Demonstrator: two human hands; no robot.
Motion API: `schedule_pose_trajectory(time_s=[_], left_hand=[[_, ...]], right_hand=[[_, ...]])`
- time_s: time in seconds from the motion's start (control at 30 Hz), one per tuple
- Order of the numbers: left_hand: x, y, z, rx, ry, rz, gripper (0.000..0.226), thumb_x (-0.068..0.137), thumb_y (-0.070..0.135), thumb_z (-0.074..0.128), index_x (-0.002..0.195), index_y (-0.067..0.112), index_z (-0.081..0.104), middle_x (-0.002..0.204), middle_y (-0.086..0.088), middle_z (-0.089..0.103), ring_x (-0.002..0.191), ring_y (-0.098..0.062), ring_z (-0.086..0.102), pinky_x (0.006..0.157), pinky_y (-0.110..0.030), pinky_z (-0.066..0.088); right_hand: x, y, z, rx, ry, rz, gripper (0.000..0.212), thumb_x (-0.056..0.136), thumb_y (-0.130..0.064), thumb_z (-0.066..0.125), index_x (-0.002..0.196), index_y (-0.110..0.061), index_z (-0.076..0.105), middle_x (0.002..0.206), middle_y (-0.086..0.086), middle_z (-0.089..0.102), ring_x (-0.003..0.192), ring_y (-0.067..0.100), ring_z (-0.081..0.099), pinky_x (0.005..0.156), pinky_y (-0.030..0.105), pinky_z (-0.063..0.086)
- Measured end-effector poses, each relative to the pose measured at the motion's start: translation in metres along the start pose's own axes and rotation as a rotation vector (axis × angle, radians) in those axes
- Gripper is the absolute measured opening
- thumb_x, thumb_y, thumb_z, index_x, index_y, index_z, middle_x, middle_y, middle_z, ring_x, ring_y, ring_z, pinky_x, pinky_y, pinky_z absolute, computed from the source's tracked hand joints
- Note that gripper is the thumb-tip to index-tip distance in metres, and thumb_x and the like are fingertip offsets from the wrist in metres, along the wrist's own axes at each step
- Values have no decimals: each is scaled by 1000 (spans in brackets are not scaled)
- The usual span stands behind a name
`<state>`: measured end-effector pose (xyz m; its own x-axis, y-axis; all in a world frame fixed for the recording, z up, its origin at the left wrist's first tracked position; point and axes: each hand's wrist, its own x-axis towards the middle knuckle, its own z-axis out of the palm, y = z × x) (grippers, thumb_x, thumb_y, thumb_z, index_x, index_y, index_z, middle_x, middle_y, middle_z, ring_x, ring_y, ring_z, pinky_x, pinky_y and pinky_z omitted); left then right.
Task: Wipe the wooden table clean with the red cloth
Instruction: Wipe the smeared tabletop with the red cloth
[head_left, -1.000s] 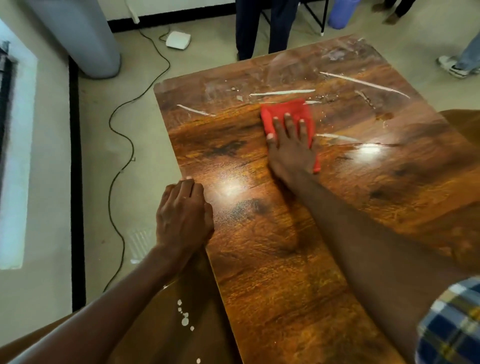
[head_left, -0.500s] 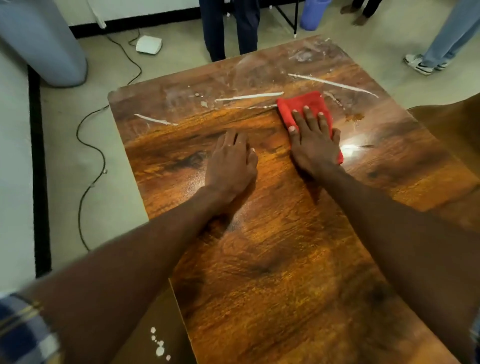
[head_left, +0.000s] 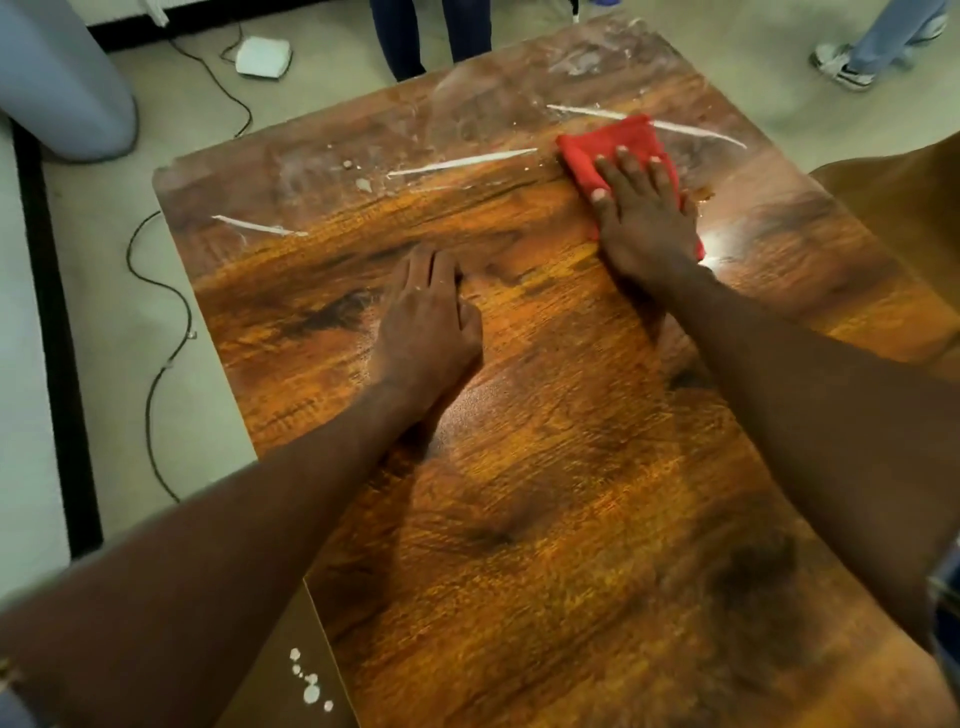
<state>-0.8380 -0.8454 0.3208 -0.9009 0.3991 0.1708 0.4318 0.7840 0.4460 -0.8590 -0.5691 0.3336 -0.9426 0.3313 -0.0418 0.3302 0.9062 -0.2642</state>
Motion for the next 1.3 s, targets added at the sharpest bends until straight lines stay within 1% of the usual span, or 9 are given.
schedule_pose_trajectory(time_s=[0.1, 0.37, 0.53, 0.63, 0.8, 0.9, 1.0, 1.13, 1.3], left_hand=[[0, -1, 0, -4, -17, -1, 36, 92, 27, 49, 122, 7, 53, 131, -15, 52, 123, -30, 50, 109, -46, 45], [2, 4, 0, -11, -23, -5, 42, 92, 38, 54, 124, 10, 54, 133, -11, 50, 124, -28, 47, 107, -43, 46], [1, 0, 2, -10, -23, 3, 43, 94, 42, 54, 125, 13, 51, 132, -8, 46, 125, -26, 46, 107, -44, 46], [2, 0, 2, 11, -15, 21, 42, 95, 43, 54, 124, 13, 51, 129, -8, 47, 121, -25, 46, 106, -45, 46], [13, 15, 5, 154, -1, 28, 45, 96, 48, 50, 126, 14, 53, 127, -9, 52, 117, -28, 49, 107, -47, 45], [59, 52, 24, 19, 14, 66, 38, 95, 39, 48, 119, 13, 59, 125, -13, 58, 117, -32, 54, 106, -47, 41], [106, 89, 49, -111, -8, 99, 39, 92, 31, 52, 123, 9, 61, 127, -16, 62, 120, -35, 56, 108, -44, 39], [112, 97, 73, 15, -73, 74, 57, 95, 47, 48, 139, 11, 53, 142, -14, 53, 134, -33, 48, 120, -50, 34], [112, 100, 75, 70, -53, 118, 60, 96, 49, 47, 144, 14, 47, 152, -12, 46, 141, -31, 42, 124, -50, 28]], right_hand=[[-16, -4, 1, 10, -9, 96, 61, 110, -58, 14, 168, -42, 11, 177, -13, 3, 164, 23, -4, 127, 65, 0], [-53, -46, 20, -36, -110, -359, 58, 110, -59, 15, 166, -47, 14, 176, -19, 9, 163, 15, 2, 127, 59, 2], [-16, 49, -11, -15, -4, -13, 59, 110, -60, 10, 167, -45, 11, 177, -14, 5, 164, 23, 0, 126, 66, 4], [-24, 51, -11, 11, 20, 168, 61, 110, -58, 12, 168, -40, 10, 178, -10, 4, 164, 26, -1, 126, 67, 4], [-46, -18, 11, -49, -69, -137, 60, 110, -59, 13, 167, -44, 6, 177, -14, 0, 163, 21, -5, 126, 61, -4], [-21, -12, 8, -21, -93, -257, 54, 112, -56, 20, 166, -49, 14, 175, -21, 6, 163, 15, -1, 127, 60, 1], [19, 38, -7, -38, -56, -156, 54, 112, -57, 16, 166, -49, 13, 176, -19, 4, 164, 18, -1, 127, 62, 4], [38, 108, -24, 13, 39, 135, 58, 110, -59, 13, 167, -45, 11, 177, -15, 3, 164, 22, -2, 126, 66, 5], [23, 63, -7, 9, 22, 122, 61, 110, -59, 12, 168, -41, 9, 177, -11, 2, 164, 24, -3, 126, 64, 2]])
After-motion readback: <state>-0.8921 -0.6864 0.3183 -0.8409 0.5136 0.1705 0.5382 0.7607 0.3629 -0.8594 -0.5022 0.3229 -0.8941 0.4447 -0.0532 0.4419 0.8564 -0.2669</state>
